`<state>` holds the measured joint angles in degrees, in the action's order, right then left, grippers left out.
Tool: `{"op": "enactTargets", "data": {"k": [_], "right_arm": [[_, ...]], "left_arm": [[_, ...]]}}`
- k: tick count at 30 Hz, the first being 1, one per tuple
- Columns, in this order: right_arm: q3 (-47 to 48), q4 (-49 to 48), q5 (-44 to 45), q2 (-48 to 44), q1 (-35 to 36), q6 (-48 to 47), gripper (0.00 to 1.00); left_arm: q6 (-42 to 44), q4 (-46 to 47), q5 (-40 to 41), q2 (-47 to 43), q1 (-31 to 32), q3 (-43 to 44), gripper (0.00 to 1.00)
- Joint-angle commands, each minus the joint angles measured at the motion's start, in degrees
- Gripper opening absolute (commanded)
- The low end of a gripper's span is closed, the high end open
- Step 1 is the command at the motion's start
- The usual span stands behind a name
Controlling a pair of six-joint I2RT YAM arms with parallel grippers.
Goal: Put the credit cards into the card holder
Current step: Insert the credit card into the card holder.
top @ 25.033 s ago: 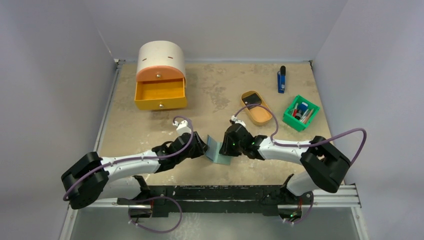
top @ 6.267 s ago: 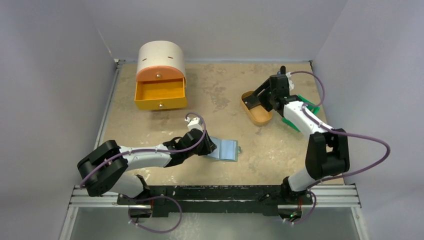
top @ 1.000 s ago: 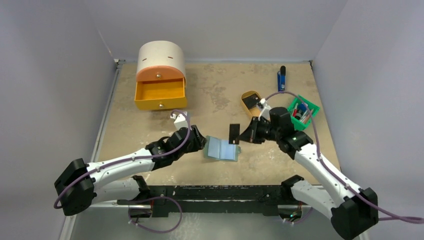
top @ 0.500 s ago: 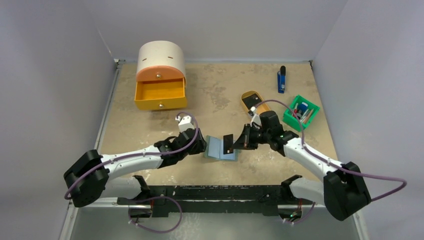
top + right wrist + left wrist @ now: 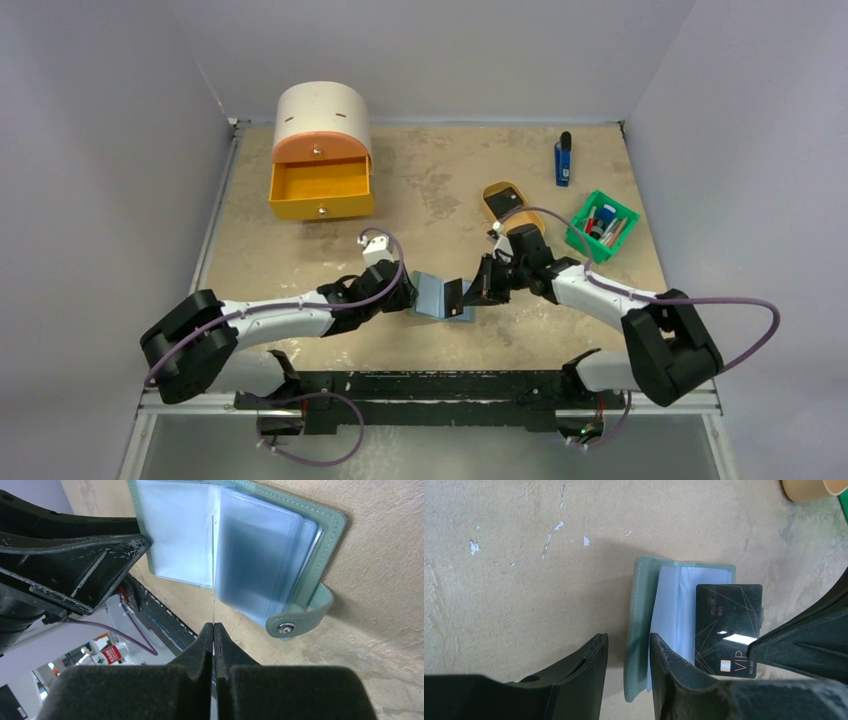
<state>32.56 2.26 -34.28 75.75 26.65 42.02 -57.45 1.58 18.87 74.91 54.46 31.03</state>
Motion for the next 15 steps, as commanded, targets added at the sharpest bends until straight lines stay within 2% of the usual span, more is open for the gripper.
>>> {"op": "enactTargets", "data": {"k": [1,15], "right_arm": [[2.41,-1.98,-2.93,1.85,0.67,0.24,0.0],[3.68,-5.41,-4.04,7.48,1.18,1.01,0.0]], "left_arm": [[0.06,1.41,0.85,0.78,-0.22,0.0,0.35],[-0.15,-0.09,3.05,3.0,-0.16,-0.74,0.28]]}}
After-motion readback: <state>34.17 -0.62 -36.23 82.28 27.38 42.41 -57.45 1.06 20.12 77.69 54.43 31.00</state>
